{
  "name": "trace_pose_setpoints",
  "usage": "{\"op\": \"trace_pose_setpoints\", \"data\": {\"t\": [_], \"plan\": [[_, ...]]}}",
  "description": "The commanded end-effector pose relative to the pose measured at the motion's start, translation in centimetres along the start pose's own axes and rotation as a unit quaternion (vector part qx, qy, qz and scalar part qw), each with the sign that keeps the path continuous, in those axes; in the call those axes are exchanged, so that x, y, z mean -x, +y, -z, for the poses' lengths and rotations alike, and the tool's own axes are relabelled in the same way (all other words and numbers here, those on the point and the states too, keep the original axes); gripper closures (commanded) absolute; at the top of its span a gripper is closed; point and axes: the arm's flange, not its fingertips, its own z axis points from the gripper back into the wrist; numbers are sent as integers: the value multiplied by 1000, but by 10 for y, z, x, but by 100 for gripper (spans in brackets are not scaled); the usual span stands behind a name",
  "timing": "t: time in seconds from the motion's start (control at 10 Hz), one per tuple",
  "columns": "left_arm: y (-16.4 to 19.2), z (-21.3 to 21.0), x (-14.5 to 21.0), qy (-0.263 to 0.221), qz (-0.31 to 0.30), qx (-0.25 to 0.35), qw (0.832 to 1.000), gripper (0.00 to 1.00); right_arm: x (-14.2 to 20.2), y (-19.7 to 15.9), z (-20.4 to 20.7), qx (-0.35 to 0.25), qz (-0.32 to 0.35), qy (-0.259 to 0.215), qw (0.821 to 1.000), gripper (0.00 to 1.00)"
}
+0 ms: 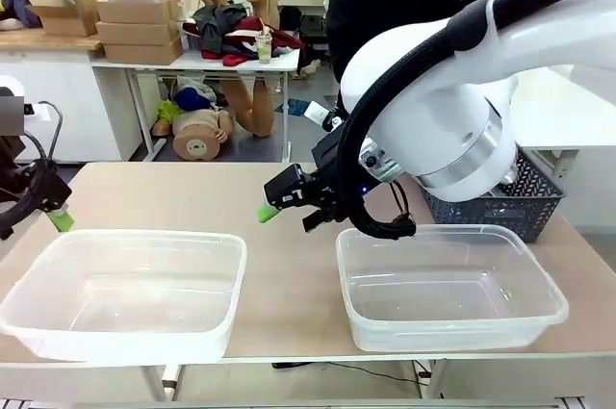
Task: Sort the waste into each basket.
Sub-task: Pick up the Organizing box on the left side of the table and lift it.
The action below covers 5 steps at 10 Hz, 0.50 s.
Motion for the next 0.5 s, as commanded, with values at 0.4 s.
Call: {"op": "trace_pose_setpoints", "data": {"t": [0.4], "plan": [[44, 87, 52, 40, -6, -30, 999, 0, -27, 67, 106, 167, 76, 97, 978, 0]]}}
